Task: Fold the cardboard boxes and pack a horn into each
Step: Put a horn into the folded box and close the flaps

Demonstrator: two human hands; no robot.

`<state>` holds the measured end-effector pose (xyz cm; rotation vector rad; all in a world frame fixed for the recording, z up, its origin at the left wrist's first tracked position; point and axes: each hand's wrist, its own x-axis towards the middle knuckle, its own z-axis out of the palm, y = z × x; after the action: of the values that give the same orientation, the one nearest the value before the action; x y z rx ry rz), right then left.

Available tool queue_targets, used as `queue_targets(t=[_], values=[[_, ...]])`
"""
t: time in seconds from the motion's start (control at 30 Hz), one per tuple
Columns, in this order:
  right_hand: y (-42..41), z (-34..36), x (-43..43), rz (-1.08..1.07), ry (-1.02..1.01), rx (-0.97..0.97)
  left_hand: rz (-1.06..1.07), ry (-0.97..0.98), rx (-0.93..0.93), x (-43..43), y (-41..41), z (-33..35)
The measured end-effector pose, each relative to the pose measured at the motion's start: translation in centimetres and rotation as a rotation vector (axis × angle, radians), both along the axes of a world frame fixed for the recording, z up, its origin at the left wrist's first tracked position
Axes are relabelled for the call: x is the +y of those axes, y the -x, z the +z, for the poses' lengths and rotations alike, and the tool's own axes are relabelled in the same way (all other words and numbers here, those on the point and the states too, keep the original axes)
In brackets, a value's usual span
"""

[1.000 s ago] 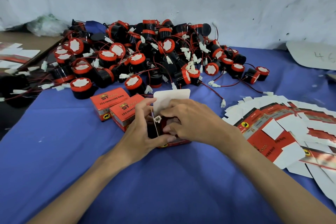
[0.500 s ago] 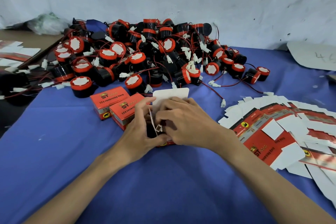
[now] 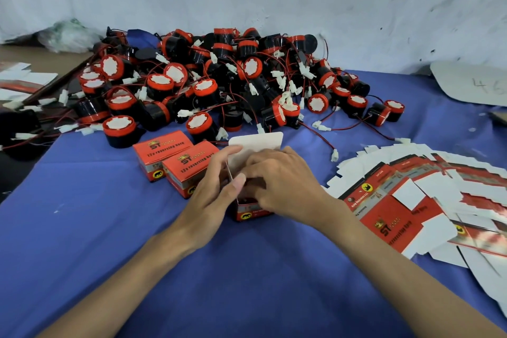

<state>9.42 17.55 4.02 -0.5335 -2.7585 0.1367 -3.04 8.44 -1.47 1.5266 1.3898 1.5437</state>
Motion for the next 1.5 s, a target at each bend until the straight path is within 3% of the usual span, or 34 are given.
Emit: queue_targets(t=[0.17,0.33,0.4,0.47,0.5,0.57,0.77,0.87,0.93,1.13,1.23,1.43,1.5], values=[[0.3,-0.6,-0.2,0.017,-0.108,-0.06,0.038,-0.005,-0.058,0.1,-0.5,0.0],[-0.1,-0.2,-0.1,0.126,-0.168,-0.251,0.164,-0.043,-0.264,1.4,-1.4,0.3],[-0.2,0.4,-0.3,0.225,-0.031,-0.145,0.164,-0.027,-0.276,1.8,-1.3,0.5],[-1.1,0.7,-0.2,0.209,0.185,0.204,0.043,0.051,-0.273,1.6,-1.2,0.3],[-1.8,0.4,-0.1,0.125,0.202,0.421,0.017,0.083,-0.257,1.4,-1.1,0.2],[-3.7,-0.8,0.1,-0.066,0.165,0.63,0.065,0.115,-0.227,1.3,-1.0,-0.1],[-6.5,-4.1,-0.1,0.049,0.472,0.382,0.244,0.053,0.0,1.7,-1.4,-0.1],[-6.2,-3.4,0.1,-0.021,0.8,0.52,0.286,-0.053,0.176,1.4,-1.6,0.1],[-6.0,-3.5,0.5,-0.069,0.876,0.604,0.291,-0.101,0.279,1.1,-1.5,-0.1],[-5.3,-4.6,0.1,-0.03,0.78,0.645,0.198,-0.06,0.498,0.1,-0.9,0.0],[-5.1,-4.9,-0.2,-0.044,0.631,0.681,0.185,-0.093,0.552,0.2,-0.5,0.1],[-5.3,-5.9,-0.1,-0.042,-0.089,0.604,0.16,-0.17,0.712,0.3,-0.3,-0.1],[-5.7,-6.0,-0.1,-0.041,-0.205,0.536,0.156,-0.192,0.807,0.1,-0.2,-0.2]])
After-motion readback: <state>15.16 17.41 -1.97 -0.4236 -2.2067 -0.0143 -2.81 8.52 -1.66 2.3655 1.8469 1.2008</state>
